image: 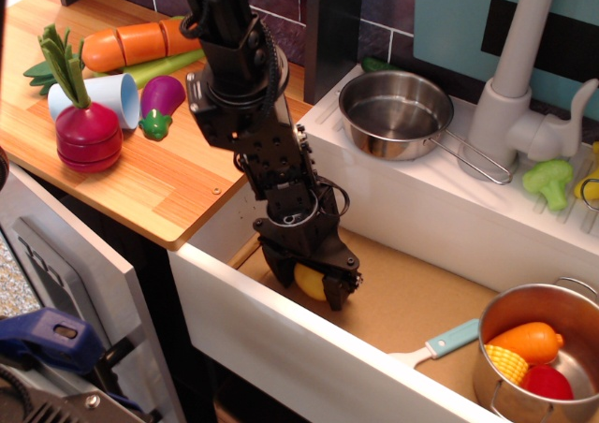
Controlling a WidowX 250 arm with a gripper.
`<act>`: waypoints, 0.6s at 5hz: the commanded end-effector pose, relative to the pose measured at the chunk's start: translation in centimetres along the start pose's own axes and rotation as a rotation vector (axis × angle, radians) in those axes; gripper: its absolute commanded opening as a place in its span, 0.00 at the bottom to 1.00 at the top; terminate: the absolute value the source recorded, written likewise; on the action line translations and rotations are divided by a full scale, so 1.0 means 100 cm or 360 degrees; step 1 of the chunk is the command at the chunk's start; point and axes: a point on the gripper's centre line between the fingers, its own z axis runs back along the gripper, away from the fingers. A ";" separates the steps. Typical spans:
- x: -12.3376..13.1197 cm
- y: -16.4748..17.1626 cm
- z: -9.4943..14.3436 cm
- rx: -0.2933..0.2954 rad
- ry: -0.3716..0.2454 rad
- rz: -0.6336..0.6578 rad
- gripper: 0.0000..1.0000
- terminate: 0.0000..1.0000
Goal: Put potato in pot or pan
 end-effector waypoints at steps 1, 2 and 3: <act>0.032 0.004 0.070 0.0206 -0.0064 -0.0065 0.00 0.00; 0.048 -0.002 0.105 0.0345 -0.0091 -0.0099 0.00 0.00; 0.070 -0.009 0.132 0.0387 -0.0154 -0.0167 0.00 0.00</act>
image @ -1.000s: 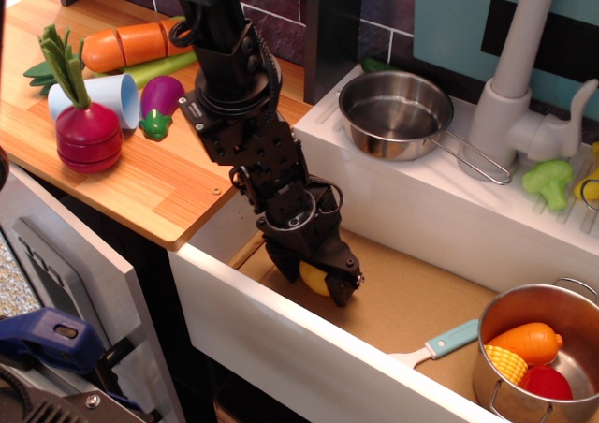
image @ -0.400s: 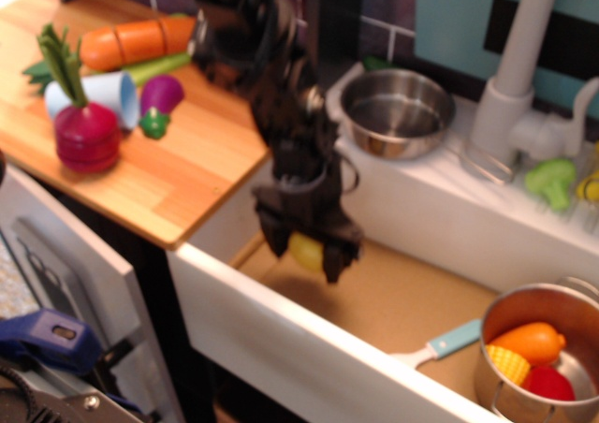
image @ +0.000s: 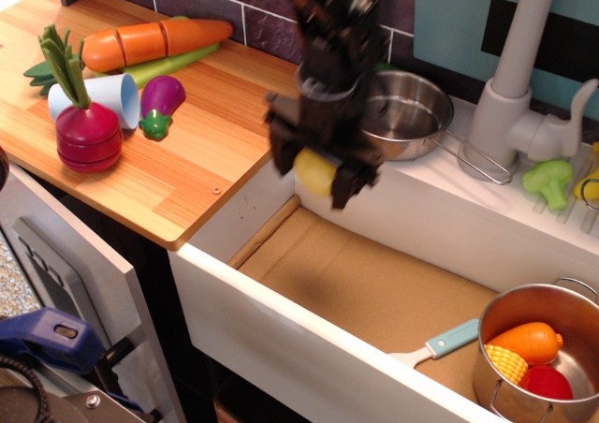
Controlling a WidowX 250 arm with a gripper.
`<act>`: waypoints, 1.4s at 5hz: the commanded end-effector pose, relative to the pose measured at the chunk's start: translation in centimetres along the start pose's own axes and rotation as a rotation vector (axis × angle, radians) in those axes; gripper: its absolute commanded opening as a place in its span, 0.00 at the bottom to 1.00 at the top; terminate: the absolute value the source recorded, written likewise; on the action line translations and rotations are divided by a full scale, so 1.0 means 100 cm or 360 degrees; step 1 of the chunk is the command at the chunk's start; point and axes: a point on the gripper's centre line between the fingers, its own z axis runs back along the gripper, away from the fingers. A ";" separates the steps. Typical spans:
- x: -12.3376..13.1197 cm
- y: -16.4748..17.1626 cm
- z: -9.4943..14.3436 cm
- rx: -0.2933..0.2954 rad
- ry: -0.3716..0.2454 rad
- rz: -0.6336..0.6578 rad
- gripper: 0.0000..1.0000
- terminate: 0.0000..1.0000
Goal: Put potato in pot or pan
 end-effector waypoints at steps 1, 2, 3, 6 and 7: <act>0.042 0.004 0.054 0.0086 -0.0254 -0.0088 0.00 0.00; 0.067 0.003 0.069 0.0114 -0.0350 -0.0186 0.00 0.00; 0.082 0.009 0.069 0.0128 -0.0428 -0.0264 0.00 0.00; 0.099 0.011 0.056 -0.0027 -0.0446 -0.0344 1.00 0.00; 0.099 0.011 0.056 -0.0027 -0.0446 -0.0344 1.00 1.00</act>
